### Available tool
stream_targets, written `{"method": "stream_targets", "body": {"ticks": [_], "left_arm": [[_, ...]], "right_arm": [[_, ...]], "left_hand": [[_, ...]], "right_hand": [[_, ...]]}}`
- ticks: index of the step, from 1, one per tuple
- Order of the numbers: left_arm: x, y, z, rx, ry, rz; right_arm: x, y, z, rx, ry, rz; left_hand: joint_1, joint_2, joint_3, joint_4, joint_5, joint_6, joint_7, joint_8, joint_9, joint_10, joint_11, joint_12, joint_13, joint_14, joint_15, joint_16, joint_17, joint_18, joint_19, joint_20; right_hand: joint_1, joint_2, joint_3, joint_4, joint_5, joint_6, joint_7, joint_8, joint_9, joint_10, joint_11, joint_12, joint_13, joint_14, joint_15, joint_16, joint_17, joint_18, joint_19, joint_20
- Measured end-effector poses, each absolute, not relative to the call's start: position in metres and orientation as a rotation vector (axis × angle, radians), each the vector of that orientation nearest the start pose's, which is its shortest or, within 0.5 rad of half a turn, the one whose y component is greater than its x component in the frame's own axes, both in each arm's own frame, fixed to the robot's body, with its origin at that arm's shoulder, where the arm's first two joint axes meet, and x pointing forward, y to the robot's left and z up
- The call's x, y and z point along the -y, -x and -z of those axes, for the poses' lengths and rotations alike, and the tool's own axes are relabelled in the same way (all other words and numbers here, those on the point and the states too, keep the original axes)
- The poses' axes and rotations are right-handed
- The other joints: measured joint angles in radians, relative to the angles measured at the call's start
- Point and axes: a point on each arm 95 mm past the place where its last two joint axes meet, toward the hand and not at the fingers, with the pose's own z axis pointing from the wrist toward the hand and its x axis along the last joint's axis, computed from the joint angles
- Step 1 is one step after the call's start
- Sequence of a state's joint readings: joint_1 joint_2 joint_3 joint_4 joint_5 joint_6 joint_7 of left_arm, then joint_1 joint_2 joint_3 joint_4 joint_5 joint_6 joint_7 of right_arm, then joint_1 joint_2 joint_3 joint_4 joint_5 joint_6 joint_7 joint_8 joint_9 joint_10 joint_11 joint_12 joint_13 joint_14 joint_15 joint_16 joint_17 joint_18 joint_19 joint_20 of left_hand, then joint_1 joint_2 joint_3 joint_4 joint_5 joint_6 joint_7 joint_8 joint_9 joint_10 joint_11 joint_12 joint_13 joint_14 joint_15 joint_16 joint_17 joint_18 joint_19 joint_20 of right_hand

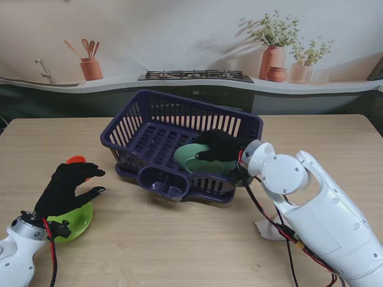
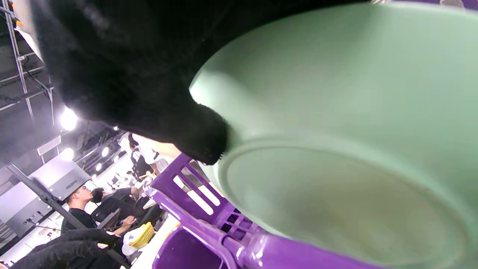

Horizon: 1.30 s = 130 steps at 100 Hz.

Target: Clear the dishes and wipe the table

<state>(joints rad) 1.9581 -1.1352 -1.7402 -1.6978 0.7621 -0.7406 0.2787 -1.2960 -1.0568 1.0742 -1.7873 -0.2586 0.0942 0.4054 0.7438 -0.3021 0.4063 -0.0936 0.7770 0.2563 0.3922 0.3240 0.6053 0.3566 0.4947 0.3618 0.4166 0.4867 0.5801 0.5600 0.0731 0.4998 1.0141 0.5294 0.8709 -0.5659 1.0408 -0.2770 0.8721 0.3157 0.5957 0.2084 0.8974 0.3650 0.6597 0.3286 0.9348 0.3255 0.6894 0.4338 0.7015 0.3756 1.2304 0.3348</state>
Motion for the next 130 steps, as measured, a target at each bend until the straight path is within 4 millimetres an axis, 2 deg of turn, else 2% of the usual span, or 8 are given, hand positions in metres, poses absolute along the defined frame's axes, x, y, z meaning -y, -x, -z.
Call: {"method": "stream_targets", "body": {"ticks": [40, 59, 79, 99, 102, 111, 118, 130], "left_arm": [[-0.121, -0.300, 0.293, -1.144, 1.056, 2.062], [-0.121, -0.300, 0.293, -1.143, 1.055, 2.062], [-0.121, -0.300, 0.293, -1.146, 1.058, 2.061], [-0.121, -0.301, 0.293, -1.147, 1.060, 2.062], [-0.121, -0.301, 0.293, -1.147, 1.061, 2.062], [-0.121, -0.301, 0.293, -1.145, 1.064, 2.061], [-0.121, -0.301, 0.293, -1.145, 1.065, 2.060], [-0.121, -0.301, 0.293, -1.143, 1.062, 2.060]], "right_arm": [[-0.092, -0.428, 0.227, -1.733, -1.769, -1.892], [-0.092, -0.430, 0.230, -1.778, -1.721, -1.882], [-0.088, -0.431, 0.233, -1.822, -1.710, -1.874], [-0.083, -0.432, 0.233, -1.841, -1.702, -1.878], [-0.082, -0.432, 0.233, -1.841, -1.697, -1.880], [-0.080, -0.433, 0.232, -1.835, -1.694, -1.887], [-0.078, -0.433, 0.231, -1.835, -1.681, -1.900], [-0.074, -0.432, 0.230, -1.830, -1.647, -1.929]], "left_hand": [[0.000, 0.000, 0.000, 0.000, 0.000, 0.000, 0.000, 0.000, 0.000, 0.000, 0.000, 0.000, 0.000, 0.000, 0.000, 0.000, 0.000, -0.001, 0.000, 0.000], [0.000, 0.000, 0.000, 0.000, 0.000, 0.000, 0.000, 0.000, 0.000, 0.000, 0.000, 0.000, 0.000, 0.000, 0.000, 0.000, 0.000, -0.001, 0.000, 0.000], [0.000, 0.000, 0.000, 0.000, 0.000, 0.000, 0.000, 0.000, 0.000, 0.000, 0.000, 0.000, 0.000, 0.000, 0.000, 0.000, 0.000, -0.001, 0.000, 0.000], [0.000, 0.000, 0.000, 0.000, 0.000, 0.000, 0.000, 0.000, 0.000, 0.000, 0.000, 0.000, 0.000, 0.000, 0.000, 0.000, 0.000, -0.001, 0.000, 0.000], [0.000, 0.000, 0.000, 0.000, 0.000, 0.000, 0.000, 0.000, 0.000, 0.000, 0.000, 0.000, 0.000, 0.000, 0.000, 0.000, 0.000, -0.001, 0.000, 0.000], [0.000, 0.000, 0.000, 0.000, 0.000, 0.000, 0.000, 0.000, 0.000, 0.000, -0.001, 0.000, 0.000, 0.000, 0.000, 0.000, 0.000, -0.001, 0.000, 0.000], [0.000, 0.000, 0.000, 0.000, 0.000, 0.000, 0.000, 0.000, 0.000, 0.000, -0.001, 0.000, 0.000, 0.000, 0.000, 0.000, 0.000, -0.001, 0.000, 0.000], [0.000, 0.000, 0.000, 0.000, 0.000, 0.000, 0.000, 0.000, 0.000, 0.000, -0.001, 0.000, 0.000, 0.000, 0.000, 0.000, 0.000, -0.001, 0.000, 0.000]], "right_hand": [[0.000, 0.000, -0.010, 0.000, 0.005, 0.000, 0.001, 0.006, 0.000, 0.001, 0.001, 0.000, -0.004, 0.000, 0.014, 0.002, -0.016, 0.000, 0.025, 0.041], [-0.012, 0.014, -0.010, 0.001, -0.022, 0.000, -0.033, 0.006, -0.039, -0.008, -0.031, 0.000, -0.056, -0.006, 0.008, 0.003, -0.108, -0.011, 0.026, 0.068], [-0.073, 0.053, 0.000, 0.076, -0.072, -0.022, -0.055, -0.017, -0.133, -0.042, -0.061, 0.000, -0.166, -0.028, -0.039, -0.018, -0.251, -0.053, -0.028, 0.069], [-0.088, 0.101, -0.095, 0.151, -0.105, -0.061, -0.057, -0.049, -0.192, -0.071, -0.084, -0.002, -0.238, -0.052, -0.083, -0.033, -0.342, -0.095, -0.084, 0.086], [-0.111, 0.103, -0.096, 0.151, -0.105, -0.065, -0.069, -0.049, -0.192, -0.073, -0.088, -0.003, -0.239, -0.052, -0.086, -0.033, -0.348, -0.098, -0.098, 0.087], [-0.205, 0.130, -0.122, 0.203, -0.102, -0.075, -0.164, 0.011, -0.204, -0.081, -0.096, -0.015, -0.273, -0.060, -0.105, -0.033, -0.369, -0.106, -0.129, 0.098], [-0.266, 0.129, -0.148, 0.204, -0.102, -0.076, -0.193, 0.032, -0.216, -0.083, -0.104, -0.025, -0.279, -0.062, -0.119, -0.041, -0.385, -0.108, -0.150, 0.098], [-0.298, 0.151, -0.148, 0.205, -0.102, -0.079, -0.211, 0.045, -0.228, -0.095, -0.109, -0.025, -0.305, -0.069, -0.132, -0.052, -0.412, -0.118, -0.167, 0.098]]}}
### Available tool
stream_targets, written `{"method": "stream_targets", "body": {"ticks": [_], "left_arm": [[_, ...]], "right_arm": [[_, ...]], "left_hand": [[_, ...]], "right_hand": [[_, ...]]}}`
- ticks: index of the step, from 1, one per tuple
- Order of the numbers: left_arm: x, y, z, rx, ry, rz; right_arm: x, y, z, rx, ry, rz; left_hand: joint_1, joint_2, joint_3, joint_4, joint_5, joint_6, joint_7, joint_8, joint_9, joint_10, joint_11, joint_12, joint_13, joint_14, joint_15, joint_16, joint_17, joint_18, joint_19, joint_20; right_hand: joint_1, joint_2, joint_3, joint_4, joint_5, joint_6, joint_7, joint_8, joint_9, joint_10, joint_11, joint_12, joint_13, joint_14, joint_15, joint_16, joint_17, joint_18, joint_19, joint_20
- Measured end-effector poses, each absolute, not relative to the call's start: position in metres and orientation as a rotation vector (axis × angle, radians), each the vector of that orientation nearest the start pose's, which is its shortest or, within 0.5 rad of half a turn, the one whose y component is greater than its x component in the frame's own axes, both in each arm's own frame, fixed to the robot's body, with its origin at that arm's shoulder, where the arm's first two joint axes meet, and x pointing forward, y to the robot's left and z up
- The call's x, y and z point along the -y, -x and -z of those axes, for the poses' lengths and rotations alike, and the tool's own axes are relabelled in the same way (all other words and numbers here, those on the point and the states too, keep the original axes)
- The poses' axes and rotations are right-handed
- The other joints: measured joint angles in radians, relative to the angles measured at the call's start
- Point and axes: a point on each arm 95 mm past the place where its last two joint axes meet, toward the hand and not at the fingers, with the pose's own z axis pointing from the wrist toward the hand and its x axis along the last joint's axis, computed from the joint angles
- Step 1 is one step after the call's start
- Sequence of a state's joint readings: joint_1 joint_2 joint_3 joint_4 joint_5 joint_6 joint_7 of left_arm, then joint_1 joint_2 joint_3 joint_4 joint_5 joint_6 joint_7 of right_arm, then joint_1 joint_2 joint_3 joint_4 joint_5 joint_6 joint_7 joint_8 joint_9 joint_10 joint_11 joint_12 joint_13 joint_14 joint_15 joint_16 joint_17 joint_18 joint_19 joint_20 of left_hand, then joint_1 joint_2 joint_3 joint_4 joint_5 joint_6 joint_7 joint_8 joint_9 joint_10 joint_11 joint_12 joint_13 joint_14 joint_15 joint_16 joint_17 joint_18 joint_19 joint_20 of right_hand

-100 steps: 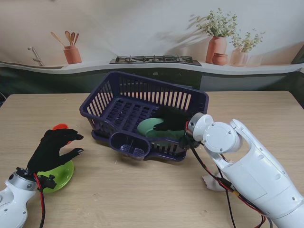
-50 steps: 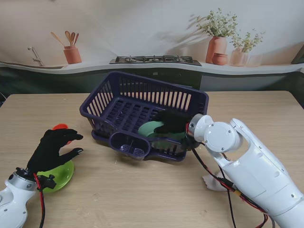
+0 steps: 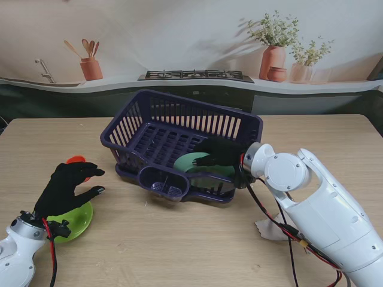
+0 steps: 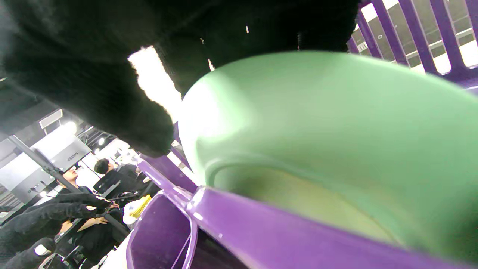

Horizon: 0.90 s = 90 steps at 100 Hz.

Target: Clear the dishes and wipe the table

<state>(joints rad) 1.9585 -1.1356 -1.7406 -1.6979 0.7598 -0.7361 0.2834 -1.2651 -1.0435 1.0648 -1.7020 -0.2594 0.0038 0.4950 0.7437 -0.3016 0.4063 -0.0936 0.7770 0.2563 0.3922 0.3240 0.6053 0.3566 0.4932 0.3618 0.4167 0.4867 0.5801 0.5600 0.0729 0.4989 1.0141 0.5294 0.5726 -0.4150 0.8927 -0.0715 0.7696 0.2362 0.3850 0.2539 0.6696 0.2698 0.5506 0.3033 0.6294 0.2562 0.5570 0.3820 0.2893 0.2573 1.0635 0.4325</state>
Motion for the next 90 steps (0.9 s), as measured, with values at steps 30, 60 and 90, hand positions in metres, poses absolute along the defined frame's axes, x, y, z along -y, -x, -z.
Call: {"method": "stream_targets", "body": {"ticks": [30, 60, 90], "left_arm": [[-0.121, -0.301, 0.293, -1.145, 1.063, 2.060], [-0.121, -0.300, 0.294, -1.148, 1.060, 2.057], [-0.121, -0.300, 0.294, -1.145, 1.061, 2.056]], "right_arm": [[-0.062, -0.429, 0.224, -1.795, -1.593, -1.976], [-0.046, -0.426, 0.214, -1.718, -1.537, -2.050], [-0.023, -0.423, 0.203, -1.634, -1.439, -2.110]], "left_hand": [[0.000, 0.000, -0.005, 0.000, 0.000, 0.000, 0.000, 0.000, 0.000, 0.000, 0.000, 0.000, 0.000, 0.000, 0.000, 0.000, 0.000, 0.000, 0.000, 0.000], [0.000, 0.001, -0.016, 0.000, 0.000, 0.000, 0.000, 0.000, 0.000, 0.000, 0.000, 0.000, 0.000, 0.000, 0.000, 0.000, 0.000, 0.000, 0.000, 0.000], [0.000, 0.001, -0.016, 0.000, 0.000, 0.000, 0.000, 0.000, 0.000, 0.000, 0.000, 0.000, 0.000, 0.000, 0.000, 0.000, 0.000, 0.000, 0.000, 0.000]], "right_hand": [[-0.049, 0.000, -0.038, 0.000, -0.023, -0.020, -0.013, 0.036, -0.012, -0.024, -0.023, 0.000, -0.023, -0.028, -0.054, -0.014, -0.064, -0.002, -0.078, 0.000], [-0.099, 0.000, -0.058, 0.000, -0.034, -0.031, -0.021, 0.048, -0.024, -0.036, -0.038, 0.000, -0.044, -0.035, -0.095, -0.026, -0.091, -0.002, -0.107, 0.000], [-0.110, 0.000, -0.058, 0.000, -0.070, -0.043, -0.013, 0.074, -0.046, -0.052, -0.055, 0.000, -0.067, -0.054, -0.105, -0.026, -0.093, -0.012, -0.126, 0.001]]}}
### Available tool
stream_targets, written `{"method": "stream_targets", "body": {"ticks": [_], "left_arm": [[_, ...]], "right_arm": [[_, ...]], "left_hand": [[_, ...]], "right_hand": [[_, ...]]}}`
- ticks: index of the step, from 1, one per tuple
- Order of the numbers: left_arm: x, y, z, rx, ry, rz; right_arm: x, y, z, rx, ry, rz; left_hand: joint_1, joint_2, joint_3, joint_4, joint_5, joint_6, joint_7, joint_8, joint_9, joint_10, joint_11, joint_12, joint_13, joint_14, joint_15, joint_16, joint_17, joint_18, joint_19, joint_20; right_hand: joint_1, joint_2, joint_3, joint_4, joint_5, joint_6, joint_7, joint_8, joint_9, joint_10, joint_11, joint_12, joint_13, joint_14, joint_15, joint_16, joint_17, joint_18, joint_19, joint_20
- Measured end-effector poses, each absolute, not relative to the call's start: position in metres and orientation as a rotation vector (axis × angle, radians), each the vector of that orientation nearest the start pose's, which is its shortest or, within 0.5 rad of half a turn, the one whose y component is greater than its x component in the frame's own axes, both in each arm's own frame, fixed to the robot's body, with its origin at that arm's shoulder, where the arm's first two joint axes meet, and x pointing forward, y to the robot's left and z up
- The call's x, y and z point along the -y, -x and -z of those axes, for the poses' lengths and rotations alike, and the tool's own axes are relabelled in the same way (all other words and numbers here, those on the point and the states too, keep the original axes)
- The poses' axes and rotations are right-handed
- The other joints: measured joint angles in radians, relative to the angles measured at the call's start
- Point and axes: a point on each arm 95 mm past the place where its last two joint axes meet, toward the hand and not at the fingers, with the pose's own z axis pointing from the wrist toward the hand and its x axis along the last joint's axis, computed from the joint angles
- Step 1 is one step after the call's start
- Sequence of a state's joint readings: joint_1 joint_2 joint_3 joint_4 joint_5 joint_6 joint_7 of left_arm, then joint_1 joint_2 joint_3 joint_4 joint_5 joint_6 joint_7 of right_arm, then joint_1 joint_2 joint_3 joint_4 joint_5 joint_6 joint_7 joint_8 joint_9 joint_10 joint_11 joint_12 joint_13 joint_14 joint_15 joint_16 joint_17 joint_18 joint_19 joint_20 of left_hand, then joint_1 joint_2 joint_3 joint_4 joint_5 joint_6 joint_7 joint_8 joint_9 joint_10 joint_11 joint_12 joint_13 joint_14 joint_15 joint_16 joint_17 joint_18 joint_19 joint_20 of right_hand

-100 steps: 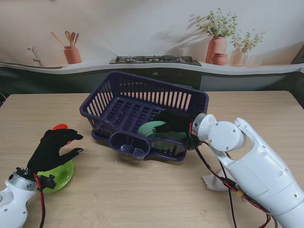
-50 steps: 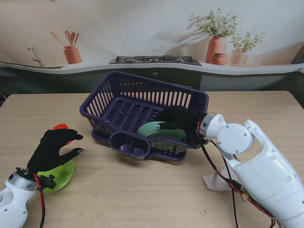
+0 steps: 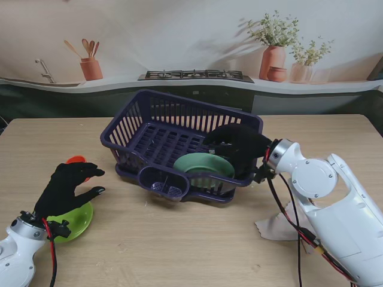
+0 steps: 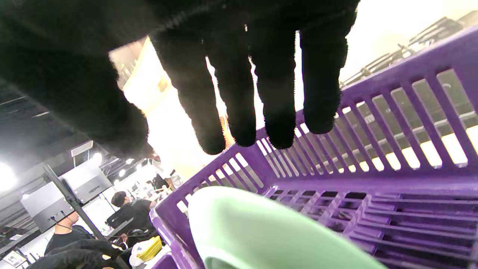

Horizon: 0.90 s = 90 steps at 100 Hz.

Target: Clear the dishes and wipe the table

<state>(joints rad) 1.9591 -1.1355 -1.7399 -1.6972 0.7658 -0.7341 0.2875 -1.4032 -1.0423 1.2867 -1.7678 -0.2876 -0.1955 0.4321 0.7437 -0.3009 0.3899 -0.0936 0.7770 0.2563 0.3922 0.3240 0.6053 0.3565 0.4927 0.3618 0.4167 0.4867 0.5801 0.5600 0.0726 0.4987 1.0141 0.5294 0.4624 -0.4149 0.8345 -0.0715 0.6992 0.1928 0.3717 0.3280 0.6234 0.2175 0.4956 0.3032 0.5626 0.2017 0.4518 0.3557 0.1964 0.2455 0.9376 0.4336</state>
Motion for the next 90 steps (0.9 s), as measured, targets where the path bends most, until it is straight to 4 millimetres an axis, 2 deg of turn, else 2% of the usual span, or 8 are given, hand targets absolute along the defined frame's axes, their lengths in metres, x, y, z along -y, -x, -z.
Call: {"method": "stream_targets", "body": {"ticks": [42, 90], "left_arm": [[-0.122, -0.299, 0.293, -1.139, 1.046, 2.053], [-0.122, -0.299, 0.293, -1.145, 1.042, 2.057]], "right_arm": [[0.030, -0.415, 0.195, -1.544, -1.243, -2.087], [0.091, -0.402, 0.213, -1.394, -1.185, -1.989]], "left_hand": [[0.000, 0.000, 0.000, 0.000, 0.000, 0.000, 0.000, 0.000, 0.000, 0.000, 0.000, 0.000, 0.000, 0.000, 0.000, 0.000, 0.000, 0.000, 0.000, 0.000], [0.000, 0.000, 0.000, 0.000, 0.000, 0.000, 0.000, 0.000, 0.000, 0.000, -0.001, 0.000, 0.000, 0.000, 0.000, 0.000, 0.000, 0.000, 0.000, 0.000]], "right_hand": [[0.002, 0.000, 0.001, 0.000, -0.011, -0.011, 0.010, 0.017, -0.012, -0.014, 0.009, 0.001, -0.013, -0.012, 0.000, 0.000, -0.005, -0.014, 0.000, 0.011], [0.015, 0.013, 0.001, 0.000, -0.034, -0.025, 0.033, 0.028, -0.038, -0.027, 0.010, 0.001, -0.048, -0.024, 0.002, 0.000, -0.026, -0.027, 0.000, 0.011]]}}
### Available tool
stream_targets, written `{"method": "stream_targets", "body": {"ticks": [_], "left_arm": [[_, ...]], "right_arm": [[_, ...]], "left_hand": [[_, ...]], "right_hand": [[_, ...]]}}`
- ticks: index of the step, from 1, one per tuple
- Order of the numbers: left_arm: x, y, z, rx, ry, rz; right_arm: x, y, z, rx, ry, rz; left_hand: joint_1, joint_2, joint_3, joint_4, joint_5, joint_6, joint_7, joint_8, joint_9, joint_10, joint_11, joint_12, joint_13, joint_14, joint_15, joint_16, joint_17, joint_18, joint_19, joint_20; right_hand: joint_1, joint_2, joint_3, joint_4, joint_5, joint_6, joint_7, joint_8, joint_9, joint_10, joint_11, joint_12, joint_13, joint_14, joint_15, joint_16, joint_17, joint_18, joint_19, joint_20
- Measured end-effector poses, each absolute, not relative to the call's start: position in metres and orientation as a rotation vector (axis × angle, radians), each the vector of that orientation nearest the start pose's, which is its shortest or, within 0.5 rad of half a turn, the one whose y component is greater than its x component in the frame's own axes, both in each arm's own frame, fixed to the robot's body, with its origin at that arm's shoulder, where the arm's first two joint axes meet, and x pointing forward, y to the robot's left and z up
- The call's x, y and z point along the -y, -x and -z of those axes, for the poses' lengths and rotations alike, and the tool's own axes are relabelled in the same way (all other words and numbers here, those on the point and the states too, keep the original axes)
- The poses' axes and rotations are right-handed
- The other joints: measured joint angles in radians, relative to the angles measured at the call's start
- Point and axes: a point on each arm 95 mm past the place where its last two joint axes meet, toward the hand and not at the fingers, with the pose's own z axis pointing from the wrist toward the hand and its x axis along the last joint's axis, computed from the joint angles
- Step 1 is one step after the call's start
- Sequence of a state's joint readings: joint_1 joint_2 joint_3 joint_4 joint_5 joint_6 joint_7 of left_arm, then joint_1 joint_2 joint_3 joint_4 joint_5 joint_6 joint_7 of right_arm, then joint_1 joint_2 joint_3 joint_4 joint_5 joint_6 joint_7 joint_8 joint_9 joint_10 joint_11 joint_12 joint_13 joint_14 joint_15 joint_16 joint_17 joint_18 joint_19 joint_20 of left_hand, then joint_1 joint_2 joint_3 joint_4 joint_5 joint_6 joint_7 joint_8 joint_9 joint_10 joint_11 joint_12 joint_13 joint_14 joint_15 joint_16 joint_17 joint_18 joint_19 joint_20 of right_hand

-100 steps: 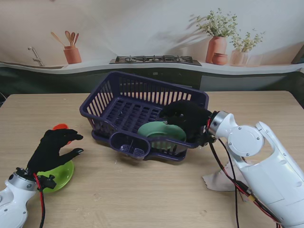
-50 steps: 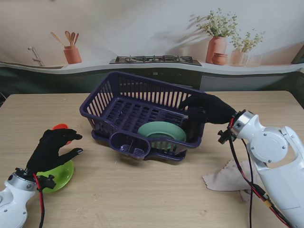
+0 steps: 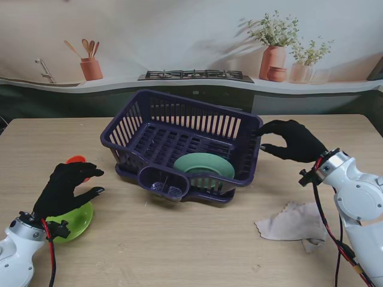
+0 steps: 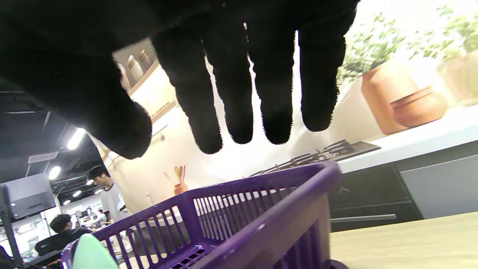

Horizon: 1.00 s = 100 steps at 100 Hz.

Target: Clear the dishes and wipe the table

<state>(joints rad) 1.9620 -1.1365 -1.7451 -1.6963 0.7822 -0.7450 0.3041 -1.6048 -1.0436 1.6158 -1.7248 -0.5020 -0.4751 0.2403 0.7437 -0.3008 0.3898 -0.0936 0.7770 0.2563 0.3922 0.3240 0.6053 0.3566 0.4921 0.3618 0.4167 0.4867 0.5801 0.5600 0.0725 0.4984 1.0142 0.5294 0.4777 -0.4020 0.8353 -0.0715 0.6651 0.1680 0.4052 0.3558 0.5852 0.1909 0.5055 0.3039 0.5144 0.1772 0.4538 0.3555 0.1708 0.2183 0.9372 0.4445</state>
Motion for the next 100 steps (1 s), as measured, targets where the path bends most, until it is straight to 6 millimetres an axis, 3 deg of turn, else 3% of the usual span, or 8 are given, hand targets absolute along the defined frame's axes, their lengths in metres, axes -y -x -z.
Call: {"method": "stream_targets", "body": {"ticks": [44, 100], "left_arm": [[-0.125, -0.295, 0.293, -1.127, 1.019, 2.062], [-0.132, -0.289, 0.287, -1.183, 1.000, 2.029]], "right_arm": [[0.123, -0.392, 0.254, -1.287, -1.229, -1.886], [0.139, -0.388, 0.292, -1.270, -1.307, -1.785]], "left_hand": [[0.000, 0.000, 0.000, 0.000, 0.000, 0.000, 0.000, 0.000, 0.000, 0.000, 0.000, 0.000, 0.000, 0.000, 0.000, 0.000, 0.000, 0.000, 0.000, 0.000], [0.000, 0.000, 0.000, 0.000, 0.000, 0.000, -0.012, 0.000, 0.000, 0.000, -0.003, 0.000, 0.000, 0.000, 0.000, 0.000, 0.000, 0.000, 0.000, 0.000]], "right_hand": [[0.000, 0.000, 0.000, 0.000, -0.027, -0.001, 0.021, 0.001, -0.010, 0.000, 0.001, 0.000, -0.015, -0.002, 0.000, 0.000, -0.012, -0.010, -0.001, 0.000], [0.013, 0.000, -0.001, 0.000, -0.038, -0.001, 0.041, -0.006, -0.012, -0.001, 0.003, 0.000, -0.027, -0.010, -0.001, -0.001, -0.026, -0.011, -0.016, 0.011]]}}
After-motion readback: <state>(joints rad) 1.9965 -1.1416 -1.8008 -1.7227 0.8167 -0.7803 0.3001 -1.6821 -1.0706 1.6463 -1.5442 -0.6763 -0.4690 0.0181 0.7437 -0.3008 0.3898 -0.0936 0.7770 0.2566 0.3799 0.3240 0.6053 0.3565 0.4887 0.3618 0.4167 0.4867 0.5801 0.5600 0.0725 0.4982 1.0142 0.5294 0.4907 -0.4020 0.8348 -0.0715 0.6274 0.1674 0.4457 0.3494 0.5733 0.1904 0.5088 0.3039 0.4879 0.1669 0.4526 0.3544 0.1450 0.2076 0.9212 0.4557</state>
